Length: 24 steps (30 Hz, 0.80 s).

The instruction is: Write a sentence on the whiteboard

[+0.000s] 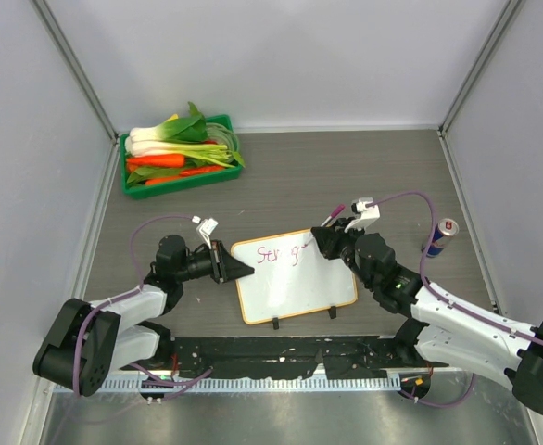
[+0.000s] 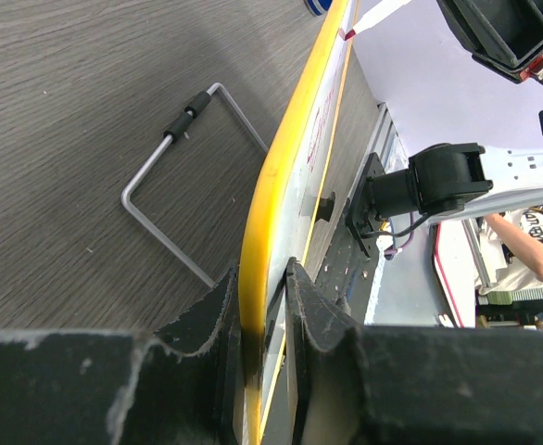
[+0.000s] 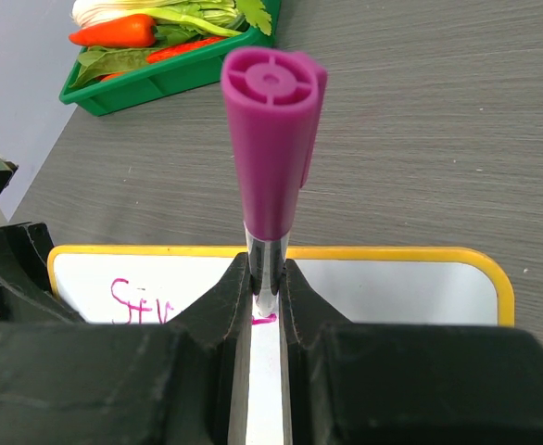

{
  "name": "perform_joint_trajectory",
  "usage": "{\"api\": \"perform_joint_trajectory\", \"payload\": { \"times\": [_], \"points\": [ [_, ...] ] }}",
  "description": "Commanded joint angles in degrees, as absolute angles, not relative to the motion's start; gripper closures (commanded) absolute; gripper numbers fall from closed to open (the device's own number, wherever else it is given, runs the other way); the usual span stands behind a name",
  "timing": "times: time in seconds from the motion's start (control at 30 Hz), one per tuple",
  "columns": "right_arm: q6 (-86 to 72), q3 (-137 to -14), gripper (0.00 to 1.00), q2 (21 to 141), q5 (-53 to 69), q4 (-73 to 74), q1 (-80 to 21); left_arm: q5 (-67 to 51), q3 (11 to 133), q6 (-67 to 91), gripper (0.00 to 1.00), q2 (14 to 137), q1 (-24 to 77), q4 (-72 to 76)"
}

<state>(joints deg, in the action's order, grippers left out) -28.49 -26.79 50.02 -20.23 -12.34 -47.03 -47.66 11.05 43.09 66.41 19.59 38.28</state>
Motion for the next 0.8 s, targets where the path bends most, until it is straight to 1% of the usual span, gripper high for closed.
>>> {"api": "perform_joint_trajectory", "payload": {
  "times": [0.0, 0.77],
  "points": [
    [-28.6, -27.5, 0.99, 49.7, -20.6, -12.4, -46.9, -43.9, 11.7, 39.4, 1.00, 67.4, 19.6, 35.6],
    [-29.5, -24.7, 0.99, 46.6, -19.2, -7.3, -47.0, -43.9, 11.8, 39.4, 1.00, 67.6, 19.6, 35.6]
  ]
}}
